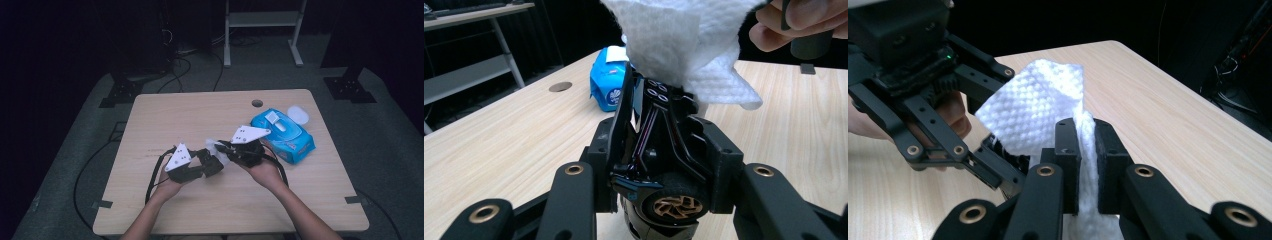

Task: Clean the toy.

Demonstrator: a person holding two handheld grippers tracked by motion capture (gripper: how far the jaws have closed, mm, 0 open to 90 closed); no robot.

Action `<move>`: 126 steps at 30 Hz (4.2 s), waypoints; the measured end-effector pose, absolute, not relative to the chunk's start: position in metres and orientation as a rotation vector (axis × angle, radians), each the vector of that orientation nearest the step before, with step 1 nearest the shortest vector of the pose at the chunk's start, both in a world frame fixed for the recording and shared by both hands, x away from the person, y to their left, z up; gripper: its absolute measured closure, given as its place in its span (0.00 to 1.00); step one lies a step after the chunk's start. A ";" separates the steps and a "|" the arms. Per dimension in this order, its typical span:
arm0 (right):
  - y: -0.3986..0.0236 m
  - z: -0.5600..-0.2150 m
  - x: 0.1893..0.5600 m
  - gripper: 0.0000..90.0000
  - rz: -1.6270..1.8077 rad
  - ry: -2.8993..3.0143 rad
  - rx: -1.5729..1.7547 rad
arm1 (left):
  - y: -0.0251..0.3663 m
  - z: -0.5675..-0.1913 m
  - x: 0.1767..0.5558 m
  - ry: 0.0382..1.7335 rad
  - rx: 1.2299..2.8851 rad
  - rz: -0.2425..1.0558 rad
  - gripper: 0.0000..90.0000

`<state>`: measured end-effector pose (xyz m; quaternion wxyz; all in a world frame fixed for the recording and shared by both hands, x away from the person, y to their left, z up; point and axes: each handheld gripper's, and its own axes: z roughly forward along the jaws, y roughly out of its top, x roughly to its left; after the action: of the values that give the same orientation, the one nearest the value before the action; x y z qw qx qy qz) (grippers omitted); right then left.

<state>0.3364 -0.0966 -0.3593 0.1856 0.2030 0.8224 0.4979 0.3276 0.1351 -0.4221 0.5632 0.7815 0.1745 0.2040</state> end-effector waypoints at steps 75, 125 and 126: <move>-0.076 -0.349 0.321 0.92 1.298 2.379 0.471 | 0.123 -0.434 0.325 0.390 1.913 0.509 0.67; -0.105 -0.353 0.327 0.92 1.334 2.369 0.577 | 0.124 -0.443 0.335 0.405 1.896 0.395 0.64; -0.104 -0.353 0.326 0.92 1.336 2.367 0.575 | 0.123 -0.444 0.336 0.403 1.894 0.390 0.63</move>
<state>0.3262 -0.1044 -0.3532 0.1809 0.2037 0.8379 0.4729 0.3360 0.1231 -0.4441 0.5507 0.8004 0.1703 0.1647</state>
